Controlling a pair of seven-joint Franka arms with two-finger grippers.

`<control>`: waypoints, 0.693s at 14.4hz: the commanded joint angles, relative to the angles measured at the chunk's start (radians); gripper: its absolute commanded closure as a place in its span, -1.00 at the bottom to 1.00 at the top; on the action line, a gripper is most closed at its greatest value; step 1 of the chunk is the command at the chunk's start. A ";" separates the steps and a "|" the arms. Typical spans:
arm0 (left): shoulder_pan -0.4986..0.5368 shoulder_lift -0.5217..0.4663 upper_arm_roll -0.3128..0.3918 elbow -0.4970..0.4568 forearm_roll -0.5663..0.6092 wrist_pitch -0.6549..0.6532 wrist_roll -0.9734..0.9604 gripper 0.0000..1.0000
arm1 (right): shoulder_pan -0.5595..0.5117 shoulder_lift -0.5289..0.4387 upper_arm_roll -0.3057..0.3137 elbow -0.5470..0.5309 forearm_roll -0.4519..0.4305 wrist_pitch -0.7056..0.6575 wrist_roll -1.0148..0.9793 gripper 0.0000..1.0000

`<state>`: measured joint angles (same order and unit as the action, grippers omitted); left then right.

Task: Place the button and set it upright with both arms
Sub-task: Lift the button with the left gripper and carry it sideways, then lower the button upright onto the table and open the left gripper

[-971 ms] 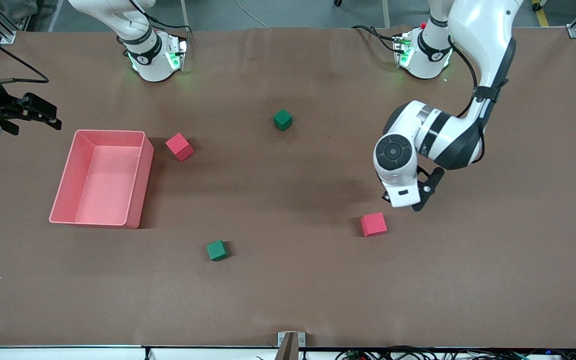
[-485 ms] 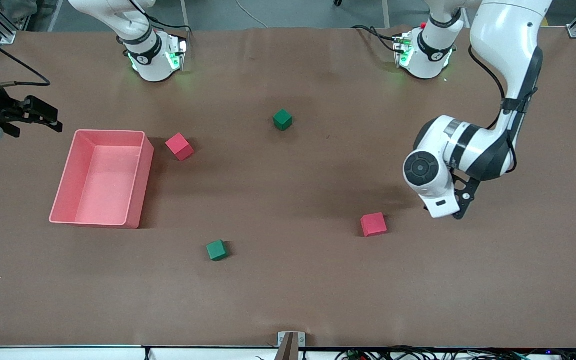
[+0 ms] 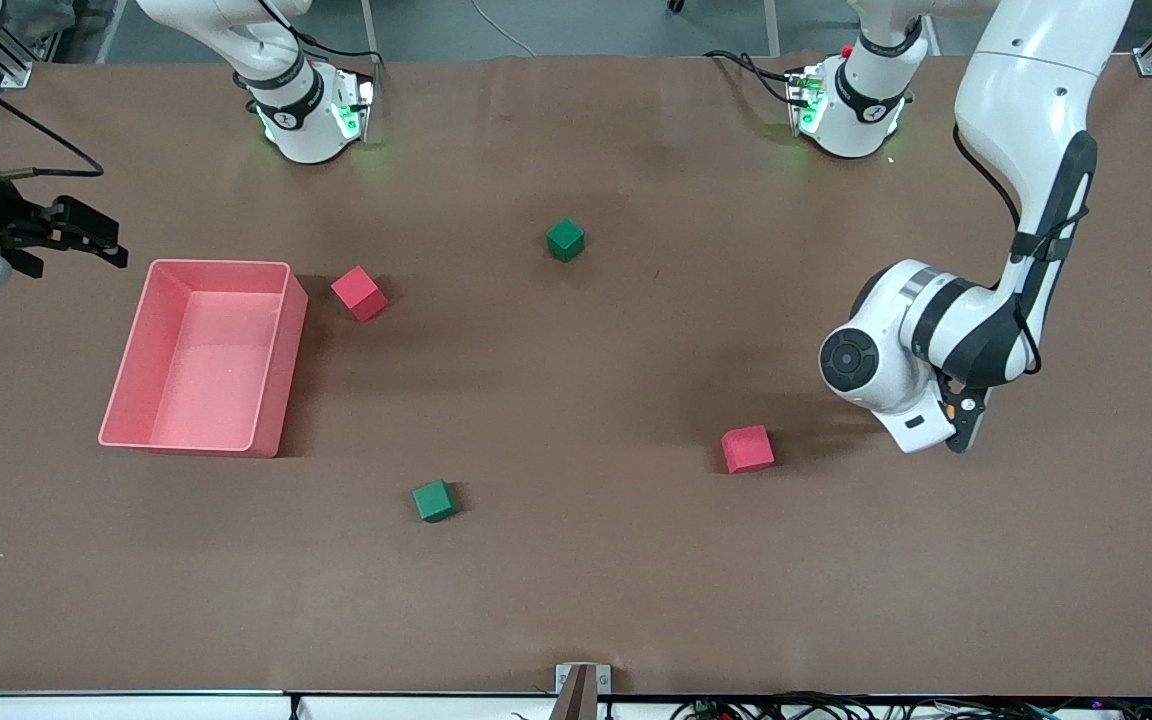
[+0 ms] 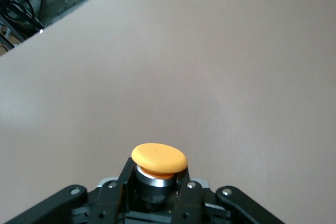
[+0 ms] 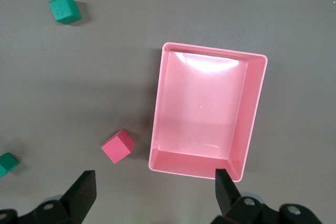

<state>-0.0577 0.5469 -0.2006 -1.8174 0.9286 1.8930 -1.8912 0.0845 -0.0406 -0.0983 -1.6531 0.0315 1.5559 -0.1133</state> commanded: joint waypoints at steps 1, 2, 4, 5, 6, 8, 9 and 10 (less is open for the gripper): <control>0.025 0.024 -0.008 -0.005 0.128 -0.006 -0.122 0.99 | 0.009 0.010 0.000 0.009 -0.002 0.001 -0.005 -1.00; 0.032 0.039 -0.008 -0.005 0.174 -0.006 -0.176 0.99 | 0.009 0.010 0.000 0.009 -0.002 0.006 -0.005 -1.00; 0.035 0.070 -0.007 -0.005 0.269 -0.015 -0.285 0.99 | 0.017 0.011 0.000 0.009 -0.002 0.007 -0.006 -1.00; 0.035 0.094 -0.005 -0.003 0.323 -0.043 -0.345 0.99 | 0.018 0.018 0.000 0.009 -0.002 0.007 -0.006 -1.00; 0.036 0.120 -0.005 0.001 0.385 -0.079 -0.406 0.99 | 0.020 0.018 0.000 0.010 -0.002 0.007 -0.006 -1.00; 0.047 0.166 -0.005 0.001 0.494 -0.121 -0.503 0.99 | 0.018 0.018 0.000 0.013 -0.001 0.009 -0.006 -1.00; 0.059 0.182 -0.005 0.000 0.542 -0.127 -0.537 0.99 | 0.018 0.019 0.000 0.013 -0.001 0.013 -0.006 -1.00; 0.071 0.189 -0.005 -0.005 0.594 -0.147 -0.563 0.99 | 0.018 0.019 0.000 0.012 -0.001 0.015 -0.006 -1.00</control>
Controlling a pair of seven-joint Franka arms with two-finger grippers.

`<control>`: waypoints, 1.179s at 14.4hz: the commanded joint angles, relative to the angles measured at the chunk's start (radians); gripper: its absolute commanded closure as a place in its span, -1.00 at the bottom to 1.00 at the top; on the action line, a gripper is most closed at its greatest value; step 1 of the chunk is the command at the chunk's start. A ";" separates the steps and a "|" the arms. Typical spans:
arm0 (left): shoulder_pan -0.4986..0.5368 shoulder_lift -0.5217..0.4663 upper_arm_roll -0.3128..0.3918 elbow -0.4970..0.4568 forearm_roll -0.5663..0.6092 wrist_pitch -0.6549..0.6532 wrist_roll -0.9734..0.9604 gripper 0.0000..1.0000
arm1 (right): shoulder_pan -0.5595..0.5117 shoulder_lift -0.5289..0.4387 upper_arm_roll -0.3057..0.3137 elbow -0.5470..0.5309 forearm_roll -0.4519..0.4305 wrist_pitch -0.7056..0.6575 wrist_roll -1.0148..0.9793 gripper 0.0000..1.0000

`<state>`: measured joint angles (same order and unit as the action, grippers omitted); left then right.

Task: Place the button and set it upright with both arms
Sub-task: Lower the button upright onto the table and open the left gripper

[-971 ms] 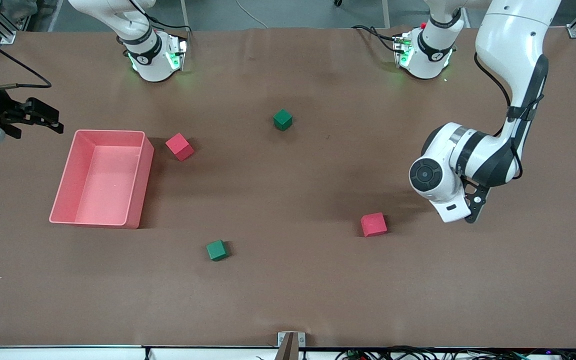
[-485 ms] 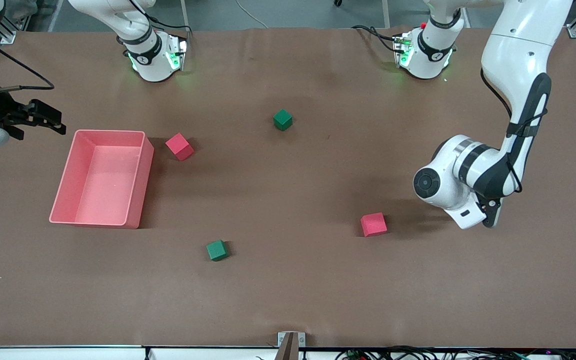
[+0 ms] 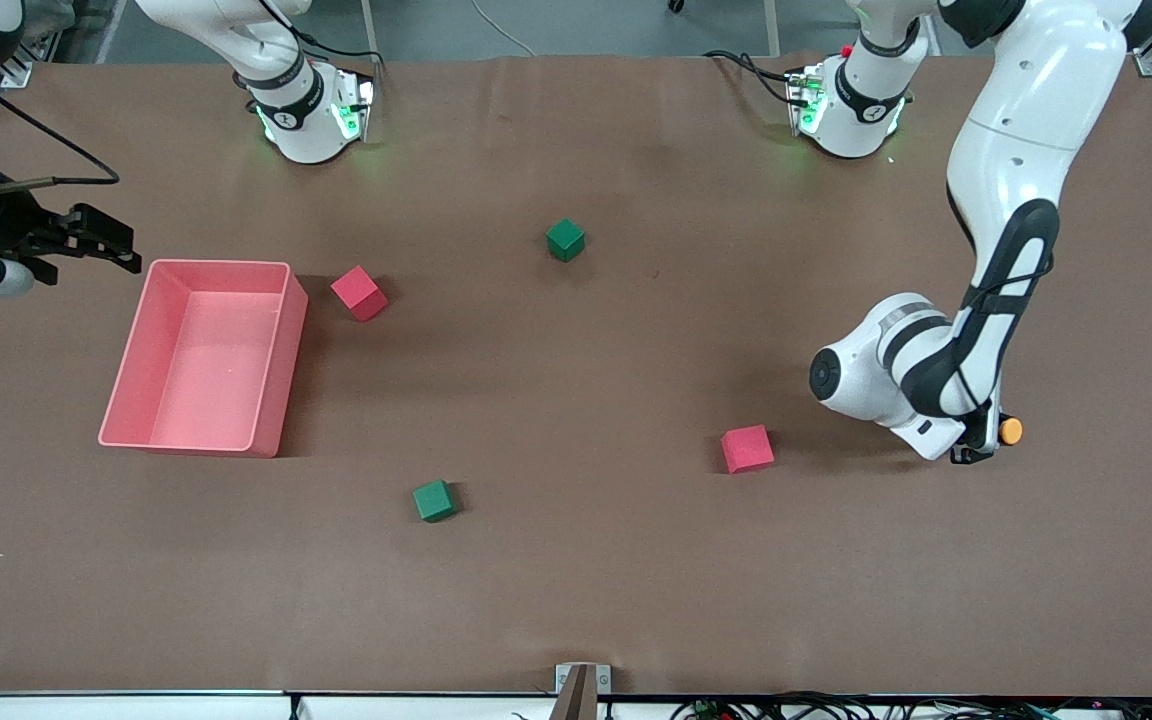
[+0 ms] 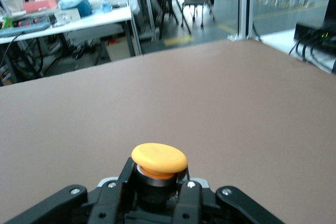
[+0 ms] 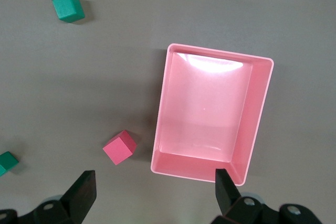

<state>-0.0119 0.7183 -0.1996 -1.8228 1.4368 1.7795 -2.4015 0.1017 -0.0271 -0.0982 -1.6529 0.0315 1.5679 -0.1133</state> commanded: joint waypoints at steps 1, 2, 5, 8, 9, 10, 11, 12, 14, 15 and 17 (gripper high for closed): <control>0.033 0.036 -0.006 0.002 0.126 -0.064 -0.083 0.99 | 0.001 0.009 0.000 0.012 -0.001 0.004 -0.006 -1.00; 0.041 0.056 -0.006 0.008 0.169 -0.092 -0.131 0.99 | 0.001 0.016 0.000 0.012 -0.001 0.012 -0.006 -1.00; 0.072 0.082 -0.006 0.010 0.250 -0.120 -0.221 0.99 | 0.000 0.018 0.000 0.012 -0.001 0.017 -0.006 -1.00; 0.067 0.111 0.020 0.013 0.277 -0.143 -0.295 0.99 | -0.004 0.019 0.000 0.013 0.001 0.018 -0.005 -1.00; 0.067 0.115 0.020 0.016 0.280 -0.146 -0.312 0.99 | -0.002 0.019 0.000 0.012 0.001 0.026 -0.005 -1.00; 0.069 0.118 0.020 0.017 0.284 -0.147 -0.335 0.99 | -0.004 0.019 0.000 0.012 0.001 0.027 -0.005 -1.00; 0.069 0.130 0.020 0.019 0.284 -0.147 -0.356 0.99 | -0.005 0.019 0.000 0.012 0.001 0.026 -0.006 -1.00; 0.069 0.144 0.020 0.020 0.298 -0.147 -0.375 0.99 | -0.005 0.019 0.000 0.012 0.001 0.026 -0.006 -1.00; 0.070 0.167 0.022 0.020 0.312 -0.159 -0.401 0.99 | -0.005 0.019 0.000 0.012 0.001 0.024 -0.005 -1.00; 0.070 0.179 0.023 0.028 0.316 -0.175 -0.413 0.99 | -0.005 0.019 0.000 0.013 0.002 0.026 -0.005 -1.00; 0.070 0.214 0.037 0.055 0.349 -0.222 -0.442 0.99 | -0.005 0.019 0.000 0.013 0.002 0.027 -0.005 -1.00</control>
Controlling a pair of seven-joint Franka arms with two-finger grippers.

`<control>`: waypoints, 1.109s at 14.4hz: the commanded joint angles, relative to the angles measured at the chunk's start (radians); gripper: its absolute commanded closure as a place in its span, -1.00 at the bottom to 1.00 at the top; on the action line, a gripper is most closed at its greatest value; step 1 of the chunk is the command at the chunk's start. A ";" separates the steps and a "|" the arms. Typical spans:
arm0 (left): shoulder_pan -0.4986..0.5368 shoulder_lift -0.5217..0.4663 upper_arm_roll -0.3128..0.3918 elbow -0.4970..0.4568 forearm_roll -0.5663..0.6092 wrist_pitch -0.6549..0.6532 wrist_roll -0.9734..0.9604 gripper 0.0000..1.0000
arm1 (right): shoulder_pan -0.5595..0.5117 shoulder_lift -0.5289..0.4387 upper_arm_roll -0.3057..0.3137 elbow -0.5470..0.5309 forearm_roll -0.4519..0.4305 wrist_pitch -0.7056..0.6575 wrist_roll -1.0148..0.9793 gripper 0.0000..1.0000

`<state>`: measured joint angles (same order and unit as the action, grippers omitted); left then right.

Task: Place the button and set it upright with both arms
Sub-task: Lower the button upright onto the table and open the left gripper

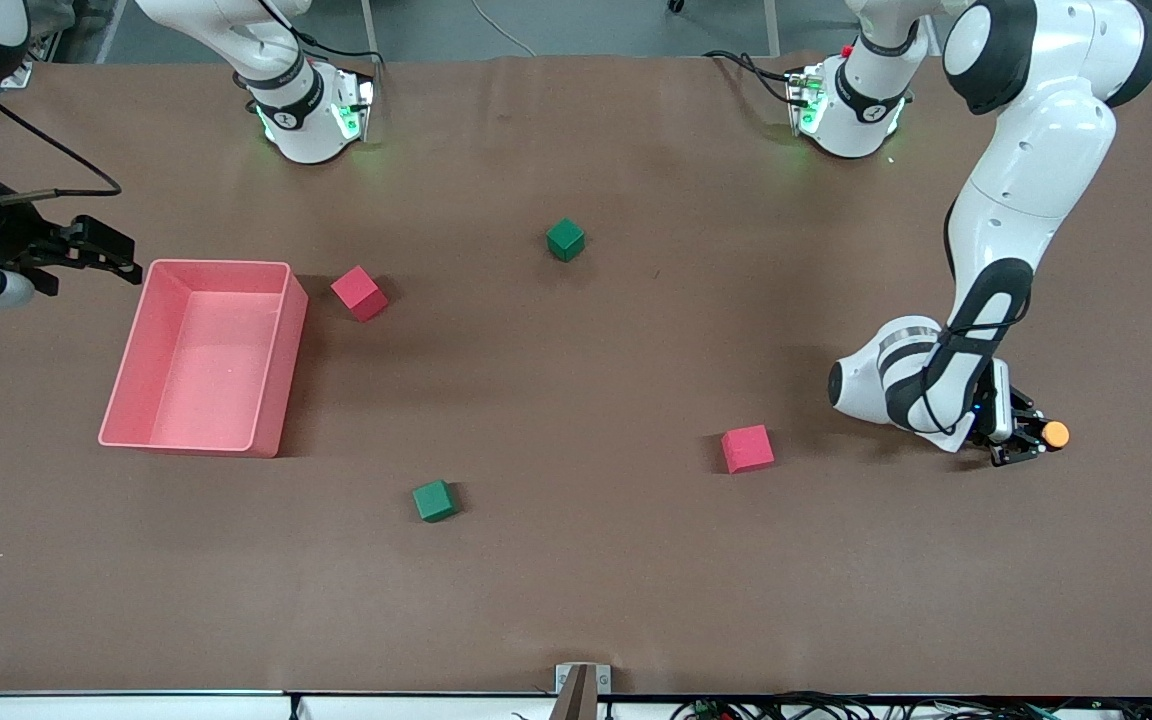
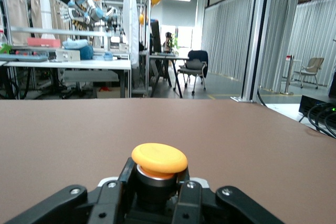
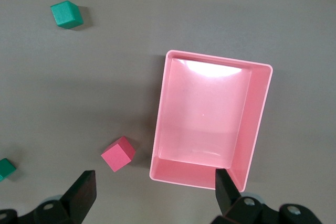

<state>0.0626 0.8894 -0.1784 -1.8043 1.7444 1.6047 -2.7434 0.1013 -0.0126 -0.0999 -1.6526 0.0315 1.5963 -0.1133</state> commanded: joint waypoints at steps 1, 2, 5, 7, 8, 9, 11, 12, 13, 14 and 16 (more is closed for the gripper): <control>-0.007 0.063 0.023 0.054 0.046 -0.061 -0.117 0.99 | -0.005 0.005 0.002 0.013 0.002 0.001 -0.005 -1.00; -0.009 0.072 0.028 0.059 0.050 -0.068 -0.120 0.99 | -0.005 0.005 0.002 0.013 0.004 0.004 -0.005 -1.00; -0.010 0.082 0.036 0.060 0.064 -0.069 -0.137 0.99 | -0.006 0.005 -0.001 0.013 0.004 0.004 -0.005 -1.00; -0.009 0.083 0.036 0.060 0.064 -0.068 -0.143 0.99 | -0.008 0.005 -0.001 0.013 0.004 0.004 -0.005 -1.00; -0.009 0.083 0.036 0.060 0.064 -0.069 -0.154 0.98 | -0.008 0.005 -0.003 0.013 0.004 0.005 -0.005 -1.00; -0.007 0.086 0.036 0.060 0.070 -0.068 -0.157 0.98 | -0.008 0.005 -0.003 0.013 0.004 0.008 -0.005 -1.00; -0.004 0.091 0.036 0.060 0.080 -0.068 -0.159 0.88 | -0.009 0.005 -0.003 0.013 0.004 0.008 -0.005 -1.00; -0.004 0.091 0.036 0.060 0.078 -0.068 -0.156 0.72 | -0.009 0.006 -0.003 0.013 0.004 0.008 -0.005 -1.00; -0.003 0.091 0.036 0.060 0.078 -0.068 -0.153 0.39 | -0.009 0.007 -0.003 0.013 0.004 0.010 -0.005 -1.00; -0.003 0.091 0.036 0.062 0.080 -0.068 -0.153 -0.86 | -0.009 0.007 -0.003 0.013 0.004 0.010 -0.005 -1.00; -0.003 0.091 0.036 0.062 0.080 -0.068 -0.151 -1.00 | -0.008 0.008 -0.003 0.013 0.004 0.010 -0.005 -1.00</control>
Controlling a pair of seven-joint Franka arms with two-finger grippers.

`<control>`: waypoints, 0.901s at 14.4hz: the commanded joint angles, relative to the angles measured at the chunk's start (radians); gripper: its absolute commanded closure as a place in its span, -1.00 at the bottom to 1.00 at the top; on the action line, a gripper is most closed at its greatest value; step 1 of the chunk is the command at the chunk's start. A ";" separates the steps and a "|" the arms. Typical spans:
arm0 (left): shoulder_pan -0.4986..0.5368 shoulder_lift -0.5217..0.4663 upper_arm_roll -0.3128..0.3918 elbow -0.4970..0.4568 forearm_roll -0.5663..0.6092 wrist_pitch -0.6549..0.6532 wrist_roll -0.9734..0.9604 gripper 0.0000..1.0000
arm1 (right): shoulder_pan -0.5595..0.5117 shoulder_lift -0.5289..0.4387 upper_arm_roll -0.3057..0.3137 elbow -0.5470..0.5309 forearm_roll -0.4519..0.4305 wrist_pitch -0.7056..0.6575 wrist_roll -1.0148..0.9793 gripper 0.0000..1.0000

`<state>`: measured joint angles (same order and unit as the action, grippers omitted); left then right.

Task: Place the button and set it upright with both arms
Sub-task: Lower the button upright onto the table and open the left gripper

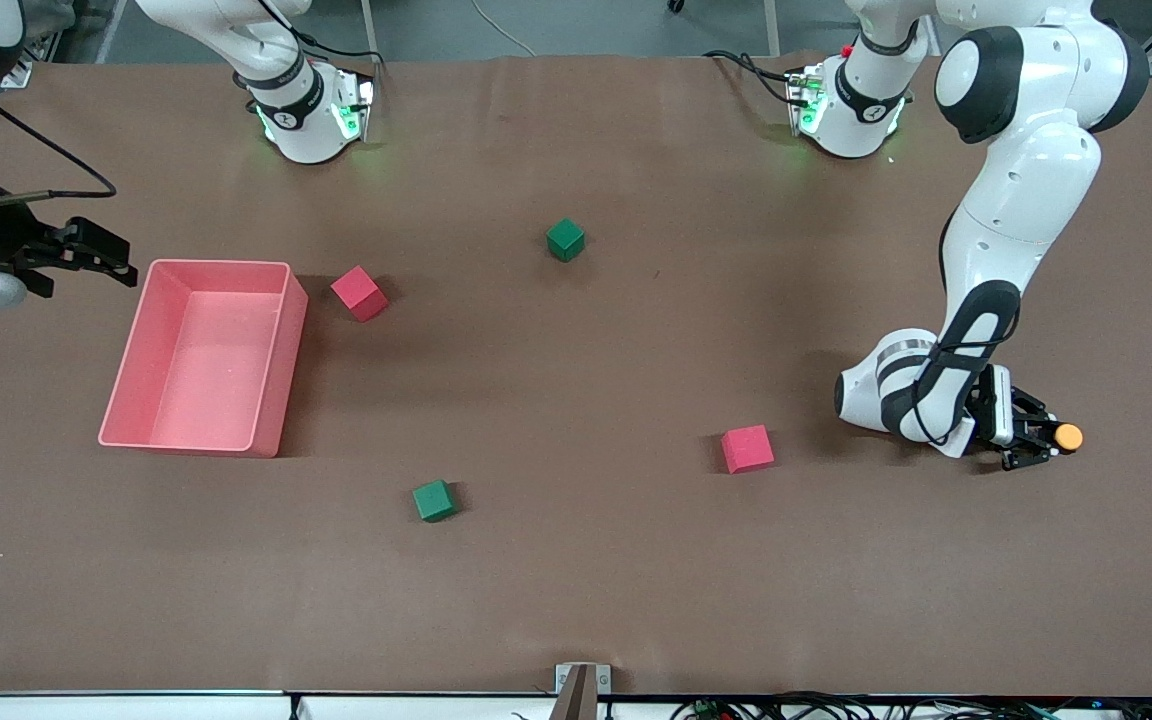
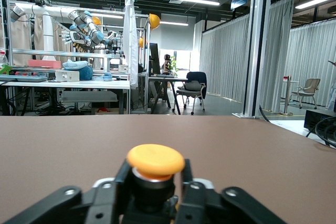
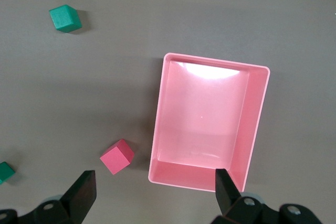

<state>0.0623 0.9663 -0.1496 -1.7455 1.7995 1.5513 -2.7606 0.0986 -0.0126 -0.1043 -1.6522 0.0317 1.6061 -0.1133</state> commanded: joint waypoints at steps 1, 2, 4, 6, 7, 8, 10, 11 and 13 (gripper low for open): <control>-0.001 0.012 0.007 0.001 0.024 -0.014 -0.128 -1.00 | -0.005 0.008 0.002 0.012 0.004 0.000 -0.005 -1.00; -0.001 0.012 0.008 0.001 0.024 -0.014 -0.125 -1.00 | -0.005 0.008 0.002 0.012 0.004 0.002 -0.005 -1.00; -0.001 0.009 0.008 -0.003 0.023 -0.014 -0.079 -1.00 | -0.004 0.008 0.002 0.012 0.004 0.002 -0.005 -1.00; 0.002 0.006 0.007 -0.011 0.020 -0.014 -0.033 -1.00 | -0.002 0.008 0.002 0.012 0.004 0.002 -0.005 -1.00; 0.004 0.003 0.007 -0.012 0.020 -0.016 -0.019 -1.00 | 0.000 0.008 0.002 0.012 0.004 0.002 -0.005 -1.00; 0.004 0.002 0.007 -0.018 0.018 -0.016 0.005 -1.00 | 0.000 0.008 0.002 0.012 0.004 0.002 -0.005 -1.00; 0.010 -0.005 0.007 -0.031 0.015 -0.028 0.067 -1.00 | -0.002 0.008 0.002 0.011 0.004 0.008 -0.006 -1.00; 0.011 -0.006 0.007 -0.032 0.014 -0.040 0.082 -1.00 | -0.003 0.008 0.002 0.012 0.004 0.009 -0.006 -1.00; 0.011 -0.015 0.007 -0.035 0.012 -0.043 0.099 -1.00 | -0.003 0.006 0.002 0.011 0.004 0.017 -0.006 -1.00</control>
<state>0.0672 0.9673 -0.1393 -1.7677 1.7997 1.5222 -2.6890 0.0991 -0.0115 -0.1038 -1.6522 0.0317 1.6174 -0.1133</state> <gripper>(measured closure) 0.000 0.000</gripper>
